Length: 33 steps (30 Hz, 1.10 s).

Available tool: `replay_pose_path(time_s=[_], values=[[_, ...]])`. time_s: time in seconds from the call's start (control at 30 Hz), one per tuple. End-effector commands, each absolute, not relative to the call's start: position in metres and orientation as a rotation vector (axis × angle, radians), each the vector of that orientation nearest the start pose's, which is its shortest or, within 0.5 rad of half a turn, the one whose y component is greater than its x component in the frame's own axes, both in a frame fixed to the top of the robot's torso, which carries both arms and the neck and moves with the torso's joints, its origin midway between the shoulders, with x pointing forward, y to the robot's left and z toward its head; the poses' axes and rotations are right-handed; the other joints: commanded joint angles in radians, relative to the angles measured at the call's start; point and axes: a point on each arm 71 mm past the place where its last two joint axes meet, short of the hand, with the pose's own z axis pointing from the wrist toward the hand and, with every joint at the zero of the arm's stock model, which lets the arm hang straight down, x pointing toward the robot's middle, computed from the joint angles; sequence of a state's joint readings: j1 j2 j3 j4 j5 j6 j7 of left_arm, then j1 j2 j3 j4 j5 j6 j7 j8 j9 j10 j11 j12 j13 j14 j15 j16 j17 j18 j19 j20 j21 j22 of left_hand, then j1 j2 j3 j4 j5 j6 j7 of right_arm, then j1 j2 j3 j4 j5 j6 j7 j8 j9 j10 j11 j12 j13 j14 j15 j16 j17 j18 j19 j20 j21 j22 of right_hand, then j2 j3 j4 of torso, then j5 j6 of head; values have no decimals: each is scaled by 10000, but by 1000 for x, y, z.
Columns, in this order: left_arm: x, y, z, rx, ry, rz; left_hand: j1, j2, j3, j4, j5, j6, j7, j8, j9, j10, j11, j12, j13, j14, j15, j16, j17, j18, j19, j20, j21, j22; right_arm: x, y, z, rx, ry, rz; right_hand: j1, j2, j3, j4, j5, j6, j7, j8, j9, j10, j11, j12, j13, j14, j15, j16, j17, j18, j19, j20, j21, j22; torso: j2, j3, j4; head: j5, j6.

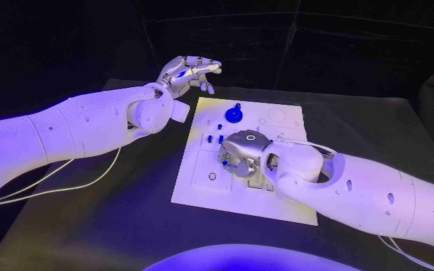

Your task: Assemble the parts on the task board

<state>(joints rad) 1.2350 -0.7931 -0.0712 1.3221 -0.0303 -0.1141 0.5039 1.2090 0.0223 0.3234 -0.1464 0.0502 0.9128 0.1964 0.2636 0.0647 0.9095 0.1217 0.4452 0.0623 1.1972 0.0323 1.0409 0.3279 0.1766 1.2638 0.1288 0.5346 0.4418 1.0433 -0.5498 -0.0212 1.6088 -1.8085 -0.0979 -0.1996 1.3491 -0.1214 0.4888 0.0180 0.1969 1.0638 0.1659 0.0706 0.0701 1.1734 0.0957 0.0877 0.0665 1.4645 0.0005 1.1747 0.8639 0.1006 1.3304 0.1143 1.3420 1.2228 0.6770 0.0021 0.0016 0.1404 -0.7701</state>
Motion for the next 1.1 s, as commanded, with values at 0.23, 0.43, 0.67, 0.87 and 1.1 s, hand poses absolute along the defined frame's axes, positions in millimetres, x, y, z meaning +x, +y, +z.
replay_pose_path(time_s=[0.23, 0.43, 0.67, 0.87, 1.1], values=[[524, 235, -174, -9815, 13680, -16571, -102, 9, -76, -18, 28, -50, 17, -43, -3, -10, 38, -77, -2, -66, 10, -30, -14, 44, -38, -14, -70, -16, 408, -33, -234, -6212, 17358, 7728, -166, -194, -729, 3, -179, -1557, 91, -81, -49, -1924, 230, -120, -14, -700, 248, -1895, -2758, 345, -1494, 167, -1737, -2264, 2, -2, 7, -18, 20], [524, 234, -174, -9826, 13721, -16580, -109, 5, -85, -15, 25, -59, 21, -49, -4, -16, 42, -83, -2, -70, 13, -29, -17, 44, -39, -12, -74, -19, 408, -36, -233, -6143, 17278, 7759, -114, -119, -1026, -8, -154, -1613, 76, -48, -24, -2042, 215, 57, 2, -627, 229, -2071, -2942, 356, -1460, 145, -1905, -2425, -1, 8, -12, -11, 22], [524, 235, -174, -9834, 13729, -16569, -109, 5, -85, -15, 25, -59, 21, -49, -4, -16, 42, -83, -2, -70, 13, -29, -17, 44, -39, -12, -74, -19, 405, -47, -226, -5587, 16811, 8207, -101, -21, -1266, 32, -66, -1363, 76, 33, 14, -1800, 179, 402, 27, -391, 199, -1764, -2518, 277, -1138, 117, -1710, -2146, -11, 9, -16, -28, 40], [524, 237, -174, -9837, 13715, -16557, -109, 6, -86, -15, 24, -60, 21, -51, -3, -18, 42, -85, -2, -71, 14, -28, -18, 44, -39, -11, -76, -20, 405, -75, -213, -4589, 16965, 8277, -179, -66, -1459, 102, -52, -1261, 64, 34, 12, -1653, 152, 583, 18, -355, 182, -1723, -2495, 271, -1090, 101, -1709, -2138, -25, -2, -47, -133, 167], [524, 239, -174, -9841, 13692, -16538, -104, 17, -86, -14, 23, -57, 19, -50, -1, -18, 42, -88, -1, -75, 15, -26, -20, 44, -39, -9, -80, -24, 422, -118, -191, -3748, 17216, 7311, -181, -214, -2027, 153, -297, -1497, -85, -77, -37, -1899, 72, 610, -29, -726, 123, -2796, -3926, 468, -1680, 45, -2540, -3136, -38, -26, -51, -290, 339]])
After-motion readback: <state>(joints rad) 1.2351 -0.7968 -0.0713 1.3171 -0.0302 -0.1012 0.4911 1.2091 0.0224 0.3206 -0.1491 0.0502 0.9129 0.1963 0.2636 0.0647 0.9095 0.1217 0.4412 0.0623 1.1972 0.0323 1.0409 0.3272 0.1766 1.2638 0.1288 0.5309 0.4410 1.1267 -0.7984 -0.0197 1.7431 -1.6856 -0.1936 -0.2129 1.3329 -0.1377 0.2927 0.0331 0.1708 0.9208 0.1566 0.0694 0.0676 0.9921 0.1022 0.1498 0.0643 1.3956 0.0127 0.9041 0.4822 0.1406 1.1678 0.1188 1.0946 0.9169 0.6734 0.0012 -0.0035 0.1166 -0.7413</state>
